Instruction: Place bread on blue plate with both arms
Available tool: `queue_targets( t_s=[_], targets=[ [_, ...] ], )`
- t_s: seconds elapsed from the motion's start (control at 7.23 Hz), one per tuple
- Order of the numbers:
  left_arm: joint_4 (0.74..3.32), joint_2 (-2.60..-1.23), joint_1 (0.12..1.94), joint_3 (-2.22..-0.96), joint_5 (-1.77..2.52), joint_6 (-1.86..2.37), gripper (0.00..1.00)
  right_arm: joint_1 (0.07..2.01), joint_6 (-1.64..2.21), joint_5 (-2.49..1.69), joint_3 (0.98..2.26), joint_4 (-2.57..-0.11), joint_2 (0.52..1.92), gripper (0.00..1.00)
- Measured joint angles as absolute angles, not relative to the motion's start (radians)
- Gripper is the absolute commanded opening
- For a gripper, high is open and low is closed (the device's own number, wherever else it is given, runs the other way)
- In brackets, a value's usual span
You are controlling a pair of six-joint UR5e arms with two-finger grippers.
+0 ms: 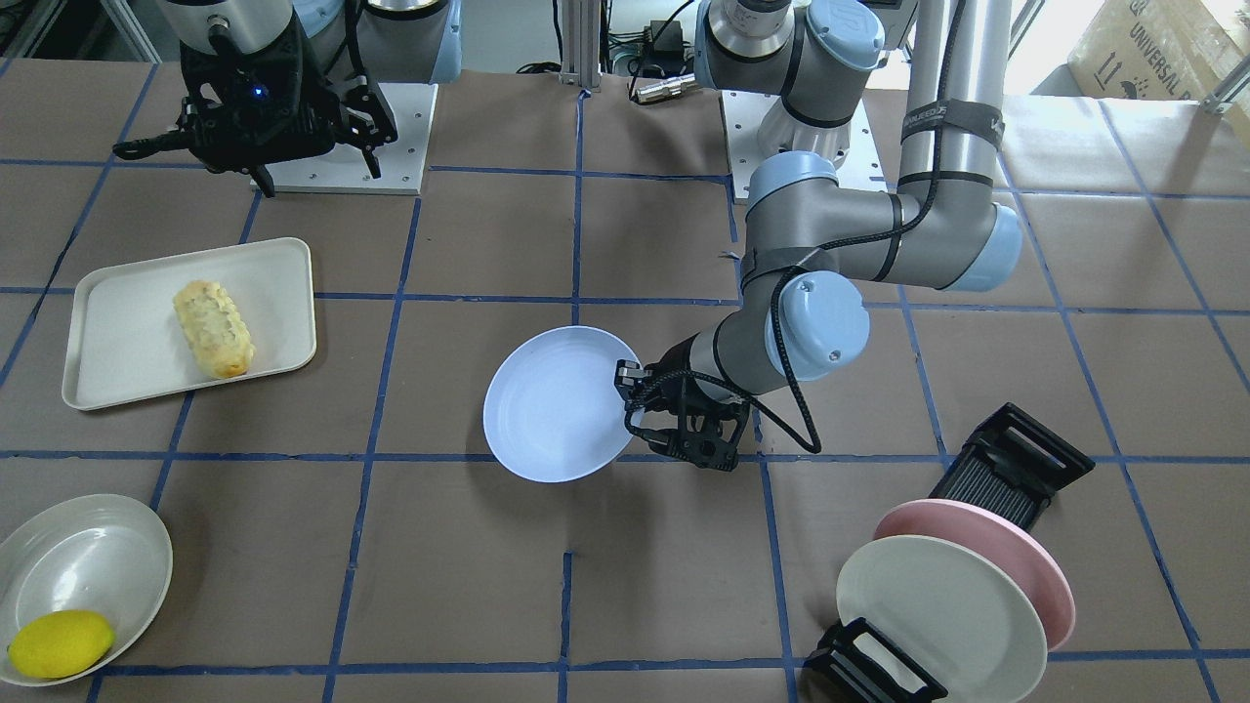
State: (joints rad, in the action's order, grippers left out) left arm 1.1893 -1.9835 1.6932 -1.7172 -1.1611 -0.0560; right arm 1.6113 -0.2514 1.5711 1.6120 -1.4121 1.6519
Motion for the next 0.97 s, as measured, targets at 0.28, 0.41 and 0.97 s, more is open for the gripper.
queue_targets(
  t_s=[0.28, 0.41, 0.97],
  targets=[
    [1.133, -2.022, 1.709, -1.717, -1.165, -0.056, 0.99, 1.534, -0.415, 1.586, 1.665, -1.426, 1.664, 0.99],
    [1.12, -2.032, 1.71, -1.717, -1.169, -0.056, 1.0, 1.439, -0.545, 1.595, 1.714, -1.458, 1.669, 1.0],
    [1.127, -2.005, 1.691, -1.69, -1.332, -0.048, 1.0, 1.132, -1.021, 1.601, 2.086, -1.928, 1.671, 0.99]
  ],
)
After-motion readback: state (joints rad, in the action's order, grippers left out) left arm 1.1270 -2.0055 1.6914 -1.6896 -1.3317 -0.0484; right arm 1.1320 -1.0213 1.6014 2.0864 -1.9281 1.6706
